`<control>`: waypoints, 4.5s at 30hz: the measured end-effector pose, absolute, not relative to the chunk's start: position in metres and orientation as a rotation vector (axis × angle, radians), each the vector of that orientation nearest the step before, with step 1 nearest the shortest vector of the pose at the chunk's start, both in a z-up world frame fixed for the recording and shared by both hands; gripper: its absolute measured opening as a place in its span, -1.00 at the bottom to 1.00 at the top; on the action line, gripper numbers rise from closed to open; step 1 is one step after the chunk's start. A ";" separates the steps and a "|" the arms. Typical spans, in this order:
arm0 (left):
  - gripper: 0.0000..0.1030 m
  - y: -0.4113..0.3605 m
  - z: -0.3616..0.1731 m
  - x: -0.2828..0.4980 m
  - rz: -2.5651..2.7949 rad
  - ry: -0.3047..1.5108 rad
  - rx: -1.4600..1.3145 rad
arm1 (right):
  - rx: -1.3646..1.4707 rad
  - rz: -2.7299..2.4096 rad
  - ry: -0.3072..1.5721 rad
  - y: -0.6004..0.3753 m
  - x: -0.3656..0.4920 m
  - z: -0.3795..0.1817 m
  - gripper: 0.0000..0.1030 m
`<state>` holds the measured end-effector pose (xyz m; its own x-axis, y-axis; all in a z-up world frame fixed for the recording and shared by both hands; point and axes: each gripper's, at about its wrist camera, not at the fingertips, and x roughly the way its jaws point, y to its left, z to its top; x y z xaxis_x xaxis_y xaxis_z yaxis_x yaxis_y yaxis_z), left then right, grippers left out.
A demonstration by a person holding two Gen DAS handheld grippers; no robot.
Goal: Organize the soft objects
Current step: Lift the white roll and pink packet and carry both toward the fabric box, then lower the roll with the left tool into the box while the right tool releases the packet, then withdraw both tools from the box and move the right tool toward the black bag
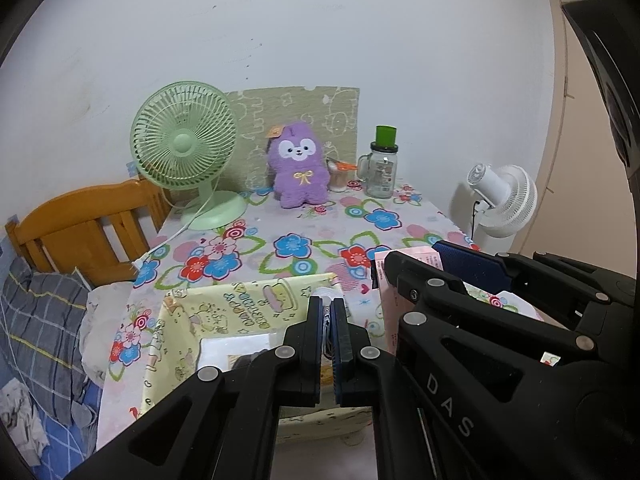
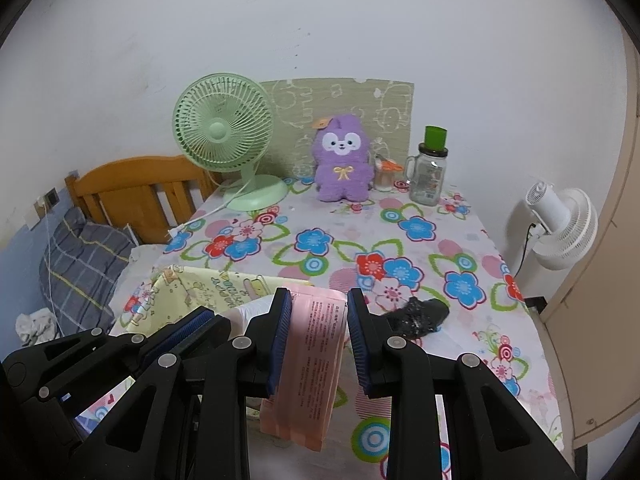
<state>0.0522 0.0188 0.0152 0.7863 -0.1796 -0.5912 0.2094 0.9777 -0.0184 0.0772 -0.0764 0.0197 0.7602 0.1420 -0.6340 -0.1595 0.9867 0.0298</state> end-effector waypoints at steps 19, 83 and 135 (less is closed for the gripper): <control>-0.98 0.063 -0.009 0.072 -0.171 0.698 0.010 | -0.053 0.204 0.757 -0.029 0.101 -0.005 -0.39; 0.60 0.075 -0.054 0.090 -0.083 0.823 0.031 | -0.108 0.186 0.868 -0.015 0.121 -0.052 0.67; 0.94 -0.015 -0.021 0.055 -0.168 0.731 0.065 | -0.082 0.103 0.767 -0.118 0.081 -0.014 0.85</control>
<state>0.0548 -0.0149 -0.0210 0.7319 -0.1298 -0.6689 0.1750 0.9846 0.0005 0.0813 -0.1175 -0.0141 0.7151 0.0626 -0.6962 -0.1227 0.9918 -0.0368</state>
